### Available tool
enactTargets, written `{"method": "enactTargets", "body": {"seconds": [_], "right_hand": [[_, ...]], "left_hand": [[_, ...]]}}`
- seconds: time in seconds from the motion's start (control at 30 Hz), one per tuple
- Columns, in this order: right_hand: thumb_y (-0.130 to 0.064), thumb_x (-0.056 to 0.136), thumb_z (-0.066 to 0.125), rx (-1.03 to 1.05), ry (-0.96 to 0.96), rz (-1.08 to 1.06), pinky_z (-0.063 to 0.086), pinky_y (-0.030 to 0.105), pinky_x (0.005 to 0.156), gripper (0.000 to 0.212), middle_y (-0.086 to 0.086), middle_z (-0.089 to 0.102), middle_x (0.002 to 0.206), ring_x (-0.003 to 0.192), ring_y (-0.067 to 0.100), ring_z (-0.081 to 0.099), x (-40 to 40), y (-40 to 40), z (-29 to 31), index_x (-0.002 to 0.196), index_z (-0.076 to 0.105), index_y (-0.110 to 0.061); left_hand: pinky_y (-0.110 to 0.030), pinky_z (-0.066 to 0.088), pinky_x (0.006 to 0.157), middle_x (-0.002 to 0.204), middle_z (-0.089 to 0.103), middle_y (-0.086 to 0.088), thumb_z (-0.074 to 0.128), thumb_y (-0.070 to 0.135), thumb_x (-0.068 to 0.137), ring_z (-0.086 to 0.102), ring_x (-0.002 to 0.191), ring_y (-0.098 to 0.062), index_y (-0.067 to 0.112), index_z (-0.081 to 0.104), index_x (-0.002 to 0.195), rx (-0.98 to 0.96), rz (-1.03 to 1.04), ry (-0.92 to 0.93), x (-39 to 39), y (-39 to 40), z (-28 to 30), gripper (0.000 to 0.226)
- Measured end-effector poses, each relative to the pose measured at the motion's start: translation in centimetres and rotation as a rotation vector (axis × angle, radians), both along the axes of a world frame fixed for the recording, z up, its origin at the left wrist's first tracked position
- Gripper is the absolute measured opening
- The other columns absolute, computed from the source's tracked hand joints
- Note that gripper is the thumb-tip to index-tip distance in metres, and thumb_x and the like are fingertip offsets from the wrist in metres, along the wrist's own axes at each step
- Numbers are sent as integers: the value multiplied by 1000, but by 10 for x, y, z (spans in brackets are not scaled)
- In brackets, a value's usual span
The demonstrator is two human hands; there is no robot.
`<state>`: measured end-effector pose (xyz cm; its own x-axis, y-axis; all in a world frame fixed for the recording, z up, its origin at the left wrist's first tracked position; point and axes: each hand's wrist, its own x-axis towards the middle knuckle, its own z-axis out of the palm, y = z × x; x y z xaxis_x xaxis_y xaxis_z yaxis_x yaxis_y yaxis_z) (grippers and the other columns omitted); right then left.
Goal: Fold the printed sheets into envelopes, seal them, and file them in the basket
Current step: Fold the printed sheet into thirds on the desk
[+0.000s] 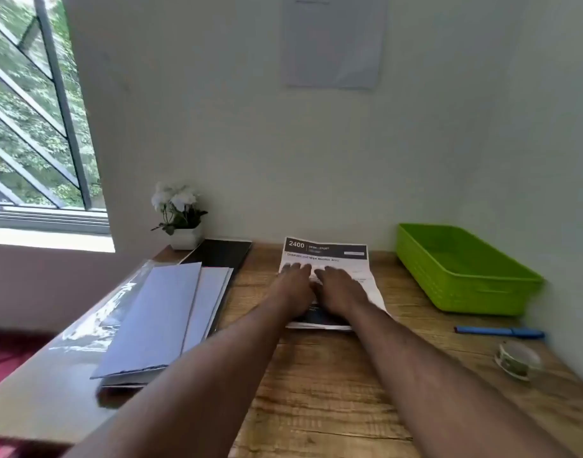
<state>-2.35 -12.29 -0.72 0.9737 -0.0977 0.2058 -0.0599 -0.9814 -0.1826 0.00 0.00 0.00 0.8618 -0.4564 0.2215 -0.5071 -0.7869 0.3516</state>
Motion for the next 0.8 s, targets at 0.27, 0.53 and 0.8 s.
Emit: {"method": "enactTargets", "body": {"seconds": [0.27, 0.53, 0.8], "right_hand": [[-47, 97, 33, 93, 111, -96, 39, 47, 100, 42, 5, 55, 132, 122, 30, 50, 19, -15, 0, 123, 56, -23], [-51, 97, 29, -30, 127, -64, 22, 57, 109, 51, 4, 39, 147, 136, 31, 32, 24, -15, -9, 140, 39, -26], [-48, 97, 22, -27, 106, -52, 16, 55, 113, 52, 0, 28, 155, 142, 29, 23, 26, -18, -16, 145, 30, -29]], "left_hand": [[-44, 22, 117, 153, 37, -10, 33, 21, 98, 31, 142, -26, 16, 37, 147, 103, 16, -13, 5, 1, -21, 50], [-40, 47, 98, 125, 61, -14, 47, 21, 91, 58, 114, -32, 10, 59, 122, 113, 90, 132, 15, -11, 8, 36], [-40, 37, 108, 137, 54, -11, 42, 20, 97, 49, 127, -29, 13, 56, 131, -69, 77, 110, 51, -27, -11, 38]]}}
